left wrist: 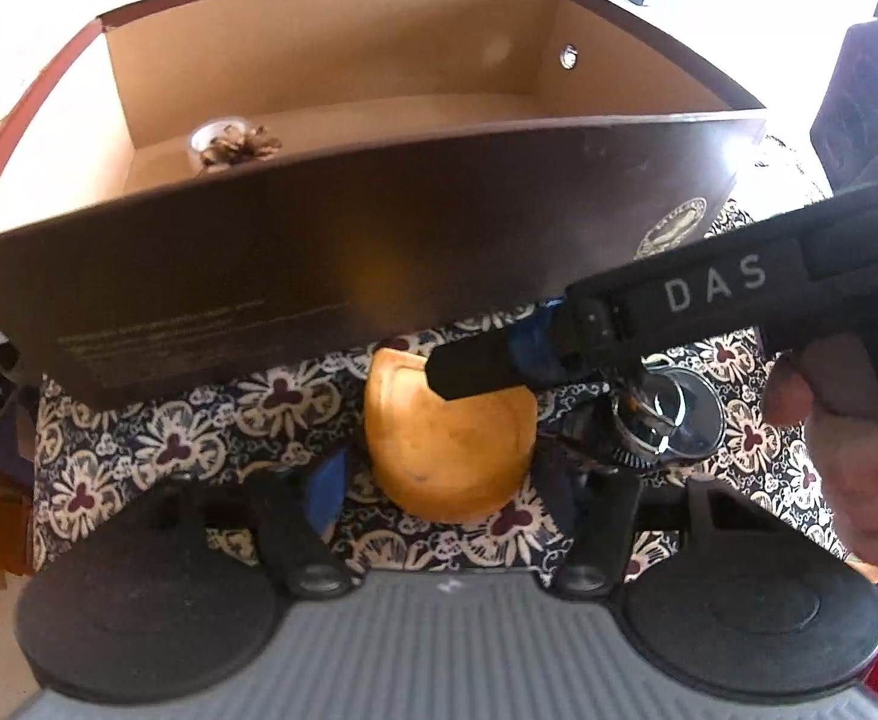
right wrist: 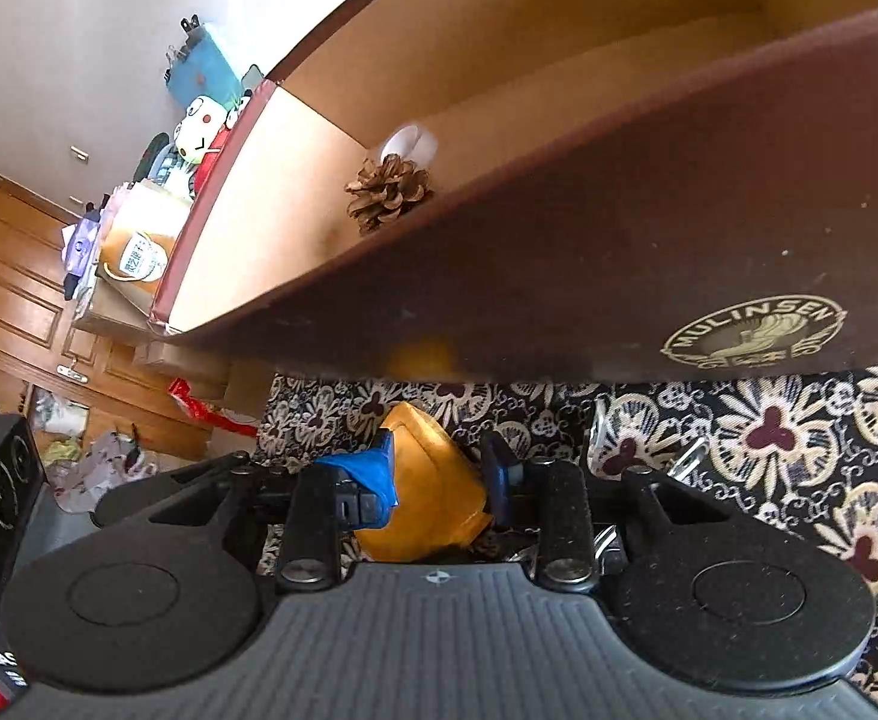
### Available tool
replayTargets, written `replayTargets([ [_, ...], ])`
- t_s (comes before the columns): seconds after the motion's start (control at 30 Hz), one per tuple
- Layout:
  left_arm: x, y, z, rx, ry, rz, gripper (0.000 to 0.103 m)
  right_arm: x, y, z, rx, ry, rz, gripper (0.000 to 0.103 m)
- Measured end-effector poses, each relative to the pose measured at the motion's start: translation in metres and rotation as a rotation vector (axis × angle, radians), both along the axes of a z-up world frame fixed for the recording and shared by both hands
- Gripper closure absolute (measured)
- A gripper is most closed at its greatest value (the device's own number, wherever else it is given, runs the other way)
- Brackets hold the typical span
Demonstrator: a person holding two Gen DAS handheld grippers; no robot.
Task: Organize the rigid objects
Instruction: 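Grasp the orange case with the right tool and lift it, then lower the orange case into the box and open the right tool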
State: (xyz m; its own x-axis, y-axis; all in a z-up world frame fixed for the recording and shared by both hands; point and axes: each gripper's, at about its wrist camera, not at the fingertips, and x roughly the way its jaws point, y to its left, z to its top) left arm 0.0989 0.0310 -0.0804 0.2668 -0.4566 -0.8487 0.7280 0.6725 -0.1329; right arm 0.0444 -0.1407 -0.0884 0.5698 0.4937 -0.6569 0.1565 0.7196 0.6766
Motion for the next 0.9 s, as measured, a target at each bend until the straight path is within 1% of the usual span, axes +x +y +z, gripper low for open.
replayTargets([
  [0.17,0.001,0.01,0.002,-0.009,0.003,0.019,0.039,0.003,0.005,0.002,0.005,0.004,0.027,0.088],
  [0.27,0.001,0.017,0.005,-0.021,0.013,0.041,0.039,0.007,0.009,0.005,0.035,-0.007,0.036,0.088],
  [0.33,0.001,0.024,0.012,-0.033,0.004,0.057,0.039,0.009,0.012,0.009,0.047,-0.019,0.051,0.088],
  [0.43,-0.001,0.036,0.025,-0.05,-0.018,0.074,0.039,0.012,0.024,0.017,0.033,-0.055,0.086,0.088],
  [0.5,-0.002,0.035,0.03,-0.057,-0.03,0.079,0.039,0.012,0.029,0.017,0.013,-0.062,0.106,0.088],
  [0.6,-0.002,0.036,0.033,-0.059,-0.029,0.09,0.039,0.012,0.027,0.017,0.034,-0.066,0.096,0.088],
  [0.7,-0.006,0.036,0.041,-0.069,-0.047,0.095,0.039,0.008,0.022,0.022,0.07,-0.075,0.085,0.089],
  [0.8,-0.01,0.037,0.055,-0.09,-0.062,0.08,0.039,-0.002,0.017,0.034,0.088,-0.1,0.069,0.089],
  [0.9,-0.016,0.038,0.073,-0.12,-0.072,0.045,0.039,-0.013,0.014,0.052,0.076,-0.142,0.052,0.089],
])
